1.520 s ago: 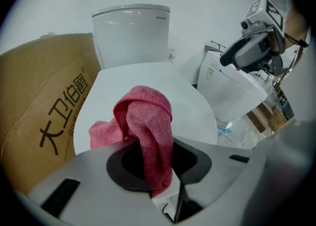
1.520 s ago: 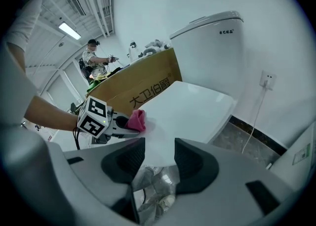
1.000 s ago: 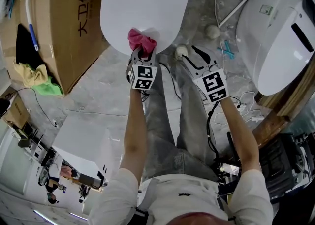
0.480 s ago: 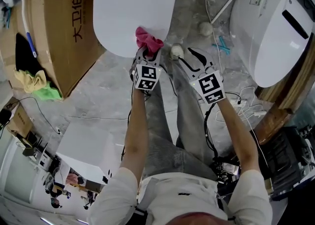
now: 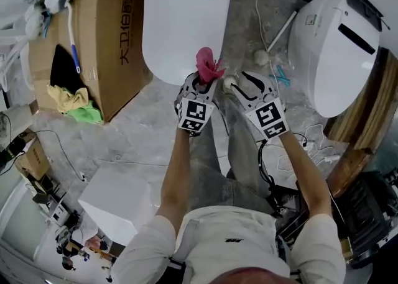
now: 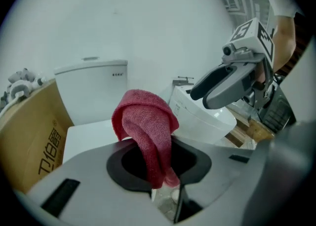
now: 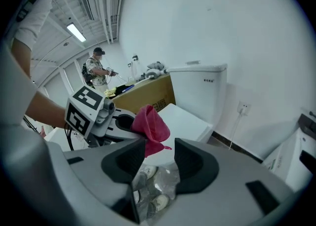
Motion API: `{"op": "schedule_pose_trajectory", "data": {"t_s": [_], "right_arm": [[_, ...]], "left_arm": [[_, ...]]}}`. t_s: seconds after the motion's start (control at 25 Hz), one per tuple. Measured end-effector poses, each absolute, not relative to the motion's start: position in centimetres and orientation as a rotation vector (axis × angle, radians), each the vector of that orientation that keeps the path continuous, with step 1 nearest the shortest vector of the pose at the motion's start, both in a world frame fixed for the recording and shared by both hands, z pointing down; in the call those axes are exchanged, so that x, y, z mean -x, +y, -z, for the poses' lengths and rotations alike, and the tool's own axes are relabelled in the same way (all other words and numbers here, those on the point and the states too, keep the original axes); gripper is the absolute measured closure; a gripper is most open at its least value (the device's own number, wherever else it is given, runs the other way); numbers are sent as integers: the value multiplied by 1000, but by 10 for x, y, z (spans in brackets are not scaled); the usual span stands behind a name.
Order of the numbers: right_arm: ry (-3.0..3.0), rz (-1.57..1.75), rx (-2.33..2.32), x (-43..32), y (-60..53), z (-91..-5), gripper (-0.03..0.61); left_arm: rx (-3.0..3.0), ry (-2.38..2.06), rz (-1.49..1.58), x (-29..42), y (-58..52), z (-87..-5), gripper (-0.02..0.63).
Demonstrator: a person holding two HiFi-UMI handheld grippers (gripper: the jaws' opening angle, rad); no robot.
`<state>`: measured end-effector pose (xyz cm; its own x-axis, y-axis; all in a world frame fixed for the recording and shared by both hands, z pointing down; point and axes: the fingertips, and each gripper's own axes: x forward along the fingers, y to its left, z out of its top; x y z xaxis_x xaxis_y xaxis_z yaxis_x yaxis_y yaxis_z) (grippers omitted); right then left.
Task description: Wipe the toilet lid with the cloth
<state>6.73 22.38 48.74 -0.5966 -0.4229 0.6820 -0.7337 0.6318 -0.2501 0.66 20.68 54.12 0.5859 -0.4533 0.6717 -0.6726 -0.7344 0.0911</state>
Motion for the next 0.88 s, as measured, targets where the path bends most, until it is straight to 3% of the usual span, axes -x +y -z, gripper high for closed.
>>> {"op": "schedule_pose_trajectory", "data": {"t_s": [0.88], "right_arm": [[-2458, -265, -1064, -56, 208, -197, 380]], "left_arm": [[-2600, -1383, -571, 39, 202, -209, 505]]}}
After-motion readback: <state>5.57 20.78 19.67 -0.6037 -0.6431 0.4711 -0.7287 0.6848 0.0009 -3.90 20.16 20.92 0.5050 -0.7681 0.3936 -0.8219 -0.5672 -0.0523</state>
